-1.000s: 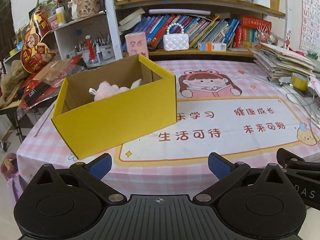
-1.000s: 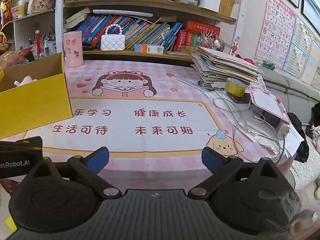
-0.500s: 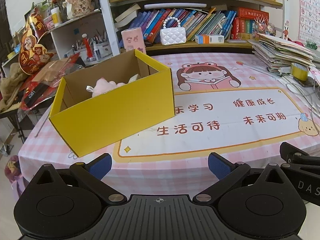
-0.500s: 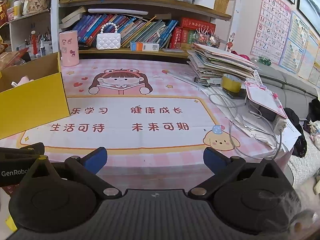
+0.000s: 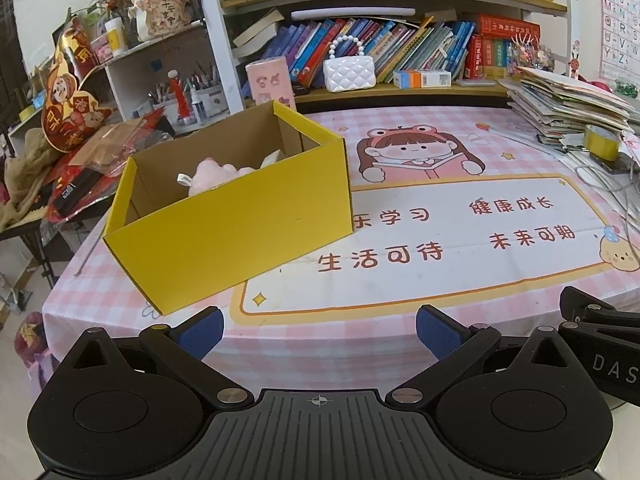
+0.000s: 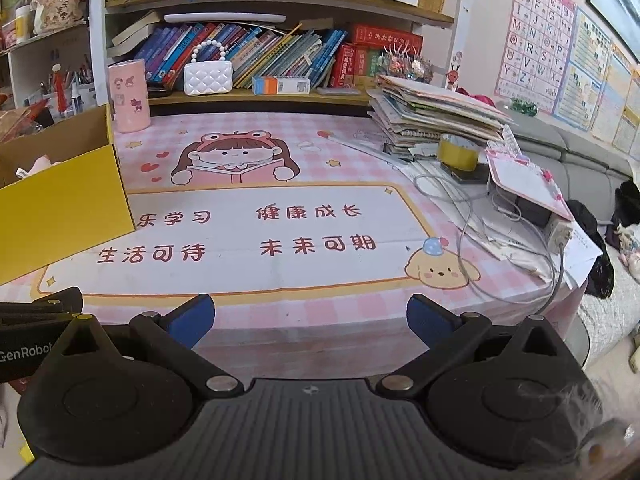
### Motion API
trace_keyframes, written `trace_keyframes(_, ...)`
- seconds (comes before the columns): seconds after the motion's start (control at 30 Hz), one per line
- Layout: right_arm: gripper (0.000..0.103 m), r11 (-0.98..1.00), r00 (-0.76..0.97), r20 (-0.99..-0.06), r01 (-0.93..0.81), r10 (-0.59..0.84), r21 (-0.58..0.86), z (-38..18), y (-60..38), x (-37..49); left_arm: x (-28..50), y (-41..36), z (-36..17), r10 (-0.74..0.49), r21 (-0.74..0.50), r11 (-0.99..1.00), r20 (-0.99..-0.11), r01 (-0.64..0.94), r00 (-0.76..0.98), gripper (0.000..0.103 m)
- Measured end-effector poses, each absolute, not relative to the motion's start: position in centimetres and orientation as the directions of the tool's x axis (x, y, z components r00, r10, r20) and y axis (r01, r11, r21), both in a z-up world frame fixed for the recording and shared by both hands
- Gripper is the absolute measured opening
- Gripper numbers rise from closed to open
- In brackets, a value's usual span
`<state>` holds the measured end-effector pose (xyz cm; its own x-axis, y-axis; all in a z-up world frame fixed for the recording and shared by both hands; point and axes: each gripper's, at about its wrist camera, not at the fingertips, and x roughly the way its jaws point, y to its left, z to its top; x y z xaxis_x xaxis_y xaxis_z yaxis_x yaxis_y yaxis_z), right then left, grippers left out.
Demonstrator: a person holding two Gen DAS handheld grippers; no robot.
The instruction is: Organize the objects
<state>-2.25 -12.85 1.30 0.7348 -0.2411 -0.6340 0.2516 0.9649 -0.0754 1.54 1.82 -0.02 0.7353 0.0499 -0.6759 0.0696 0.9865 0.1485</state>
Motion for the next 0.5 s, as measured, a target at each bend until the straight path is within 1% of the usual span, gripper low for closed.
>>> trace_keyframes(0.5, 0.103, 0.964, 0.733, -0.635, 0.255, -0.244, -0.075, 1.17, -12.63, -2.3, 1.61, 2.08, -0.19, 0.058, 0.126, 0.991, -0.696, 0.043, 0.715, 0.103)
